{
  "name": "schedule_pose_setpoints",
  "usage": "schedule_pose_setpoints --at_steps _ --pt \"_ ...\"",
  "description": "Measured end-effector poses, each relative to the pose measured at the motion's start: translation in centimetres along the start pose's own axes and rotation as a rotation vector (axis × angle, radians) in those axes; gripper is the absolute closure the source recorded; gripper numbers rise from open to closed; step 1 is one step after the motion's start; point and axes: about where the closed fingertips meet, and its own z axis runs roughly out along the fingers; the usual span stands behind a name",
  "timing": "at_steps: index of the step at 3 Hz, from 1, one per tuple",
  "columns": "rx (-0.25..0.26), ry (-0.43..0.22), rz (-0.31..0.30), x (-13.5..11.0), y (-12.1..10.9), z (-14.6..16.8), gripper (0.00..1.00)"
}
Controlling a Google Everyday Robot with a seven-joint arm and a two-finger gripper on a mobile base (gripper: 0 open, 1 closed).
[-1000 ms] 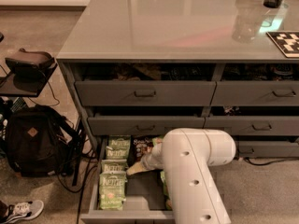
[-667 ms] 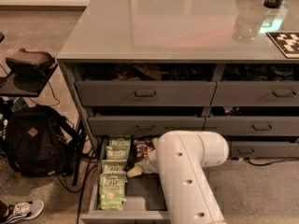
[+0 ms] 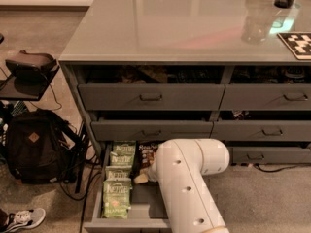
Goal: Pick brown chip bag from bottom drawer and place on counter
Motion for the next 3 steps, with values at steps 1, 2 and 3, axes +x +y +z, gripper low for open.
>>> schedule_pose_setpoints --at_steps 1,2,3 --pt "0.082 -0.001 -0.032 0.03 -1.72 1.36 0.00" --pt "0.115 0.010 -0.038 0.26 -2.46 2.25 0.19" --pt "0.115 0.010 -0.038 0.00 -2.44 1.83 0.42"
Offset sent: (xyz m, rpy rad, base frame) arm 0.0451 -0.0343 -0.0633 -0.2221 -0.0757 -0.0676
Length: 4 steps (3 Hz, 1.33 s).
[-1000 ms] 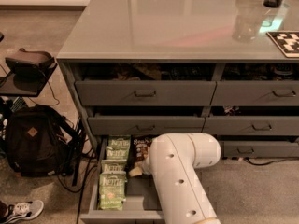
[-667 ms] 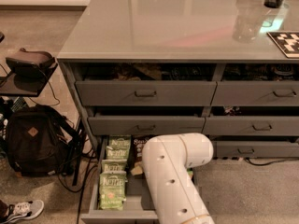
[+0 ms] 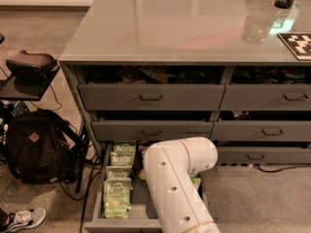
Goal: Pick brown chip bag from bottom drawer and place on counter
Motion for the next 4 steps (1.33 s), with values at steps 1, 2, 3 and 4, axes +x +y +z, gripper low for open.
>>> schedule_pose_setpoints --at_steps 1,2,3,4 --pt "0.000 0.000 0.000 -0.4 -0.1 -0.6 0.66" --pt "0.000 0.000 0.000 -0.6 -0.1 -1.0 0.89" --pt "-0.004 0.006 -0.014 -1.5 0.1 -2.9 1.00" --pt "0.005 0.022 -0.035 -3.0 0.2 -6.1 1.00"
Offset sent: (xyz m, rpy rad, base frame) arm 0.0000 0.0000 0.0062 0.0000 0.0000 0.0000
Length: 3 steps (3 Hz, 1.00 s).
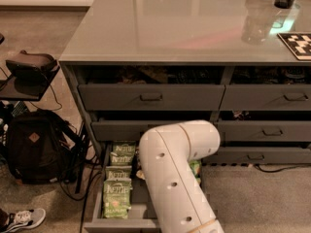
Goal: Pick brown chip bag from bottom drawer and place on counter
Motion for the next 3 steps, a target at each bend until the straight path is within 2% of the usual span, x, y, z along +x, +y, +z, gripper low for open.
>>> schedule_pose_setpoints --at_steps 3 --pt "0.054 0.069 -0.088 -2.0 0.8 -11.4 1.00"
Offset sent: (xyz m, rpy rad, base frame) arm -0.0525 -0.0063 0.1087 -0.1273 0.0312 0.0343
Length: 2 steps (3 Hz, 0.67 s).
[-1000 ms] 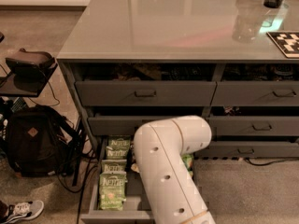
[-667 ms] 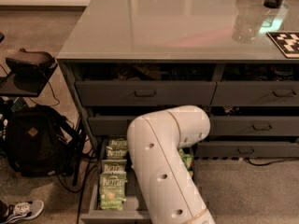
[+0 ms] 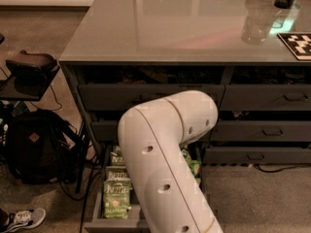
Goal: Pick brown chip bag from bottom drawer and place on counter
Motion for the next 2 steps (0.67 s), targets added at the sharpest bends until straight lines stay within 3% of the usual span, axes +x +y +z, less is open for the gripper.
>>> schedule_pose_setpoints --at_steps 1,2 --pt "0.000 -0.006 0.020 0.1 -2.5 -4.8 1.00" --pt "-0.024 -0.074 0.083 -0.3 -6.2 -9.1 1.00"
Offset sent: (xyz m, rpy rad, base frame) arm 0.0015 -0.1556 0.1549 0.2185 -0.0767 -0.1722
